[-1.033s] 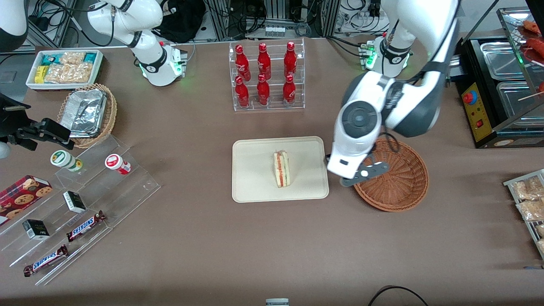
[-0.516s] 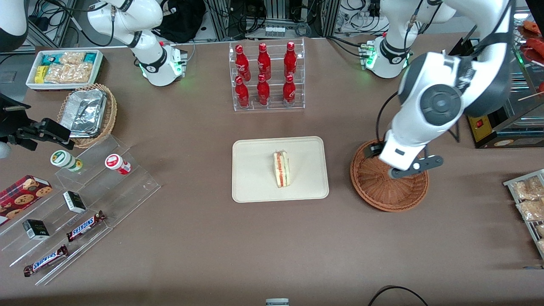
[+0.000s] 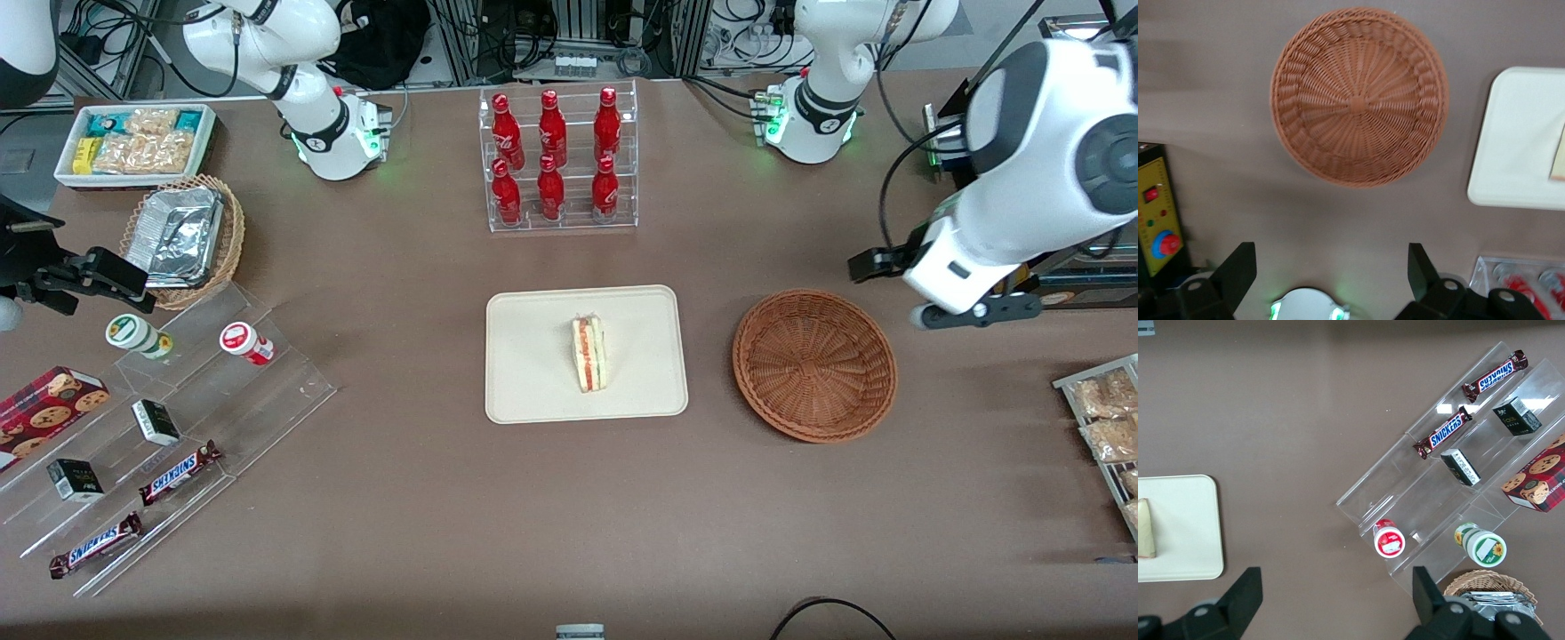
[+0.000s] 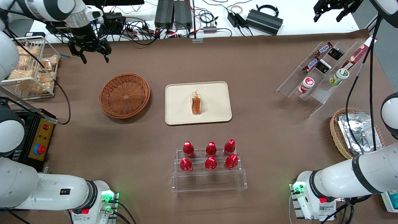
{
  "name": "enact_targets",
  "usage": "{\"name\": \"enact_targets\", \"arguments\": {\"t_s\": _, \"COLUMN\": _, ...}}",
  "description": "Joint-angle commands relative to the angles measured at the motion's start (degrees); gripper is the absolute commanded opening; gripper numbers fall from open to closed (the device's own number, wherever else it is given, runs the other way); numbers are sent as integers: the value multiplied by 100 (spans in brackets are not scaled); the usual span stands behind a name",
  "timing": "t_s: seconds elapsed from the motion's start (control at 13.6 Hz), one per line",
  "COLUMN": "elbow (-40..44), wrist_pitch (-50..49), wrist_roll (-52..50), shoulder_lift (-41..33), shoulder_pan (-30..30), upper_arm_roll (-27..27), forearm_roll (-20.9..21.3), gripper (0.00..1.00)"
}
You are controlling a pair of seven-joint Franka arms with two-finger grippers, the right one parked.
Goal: Place sandwich from basket to tray
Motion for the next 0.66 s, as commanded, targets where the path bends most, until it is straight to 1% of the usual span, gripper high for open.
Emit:
{"name": "enact_targets", "arguments": {"t_s": 0.0, "elbow": -160, "wrist_pitch": -189, "wrist_roll": 593, "shoulder_lift": -352, "shoulder_pan": 407, "upper_arm_roll": -141, "forearm_roll": -51, "gripper": 100}}
{"name": "enact_targets", "arguments": {"t_s": 0.15, "elbow": -143, "wrist_pitch": -250, "wrist_roll": 1033, "shoulder_lift": -484, "shoulder_pan": 522, "upper_arm_roll": -123, "forearm_roll": 10, "gripper": 100}}
{"name": "enact_targets", "arguments": {"t_s": 0.37, "elbow": -81, "wrist_pitch": -294, "wrist_roll": 1114, "shoulder_lift": -660, "shoulder_pan": 707, "upper_arm_roll": -105, "forearm_roll": 19, "gripper": 100}}
{"name": "enact_targets", "arguments": {"t_s": 0.59, "elbow": 94, "wrist_pitch": -488, "wrist_roll": 1105, "shoulder_lift": -678, "shoulder_pan": 804, "upper_arm_roll": -105, "forearm_roll": 19, "gripper": 100}}
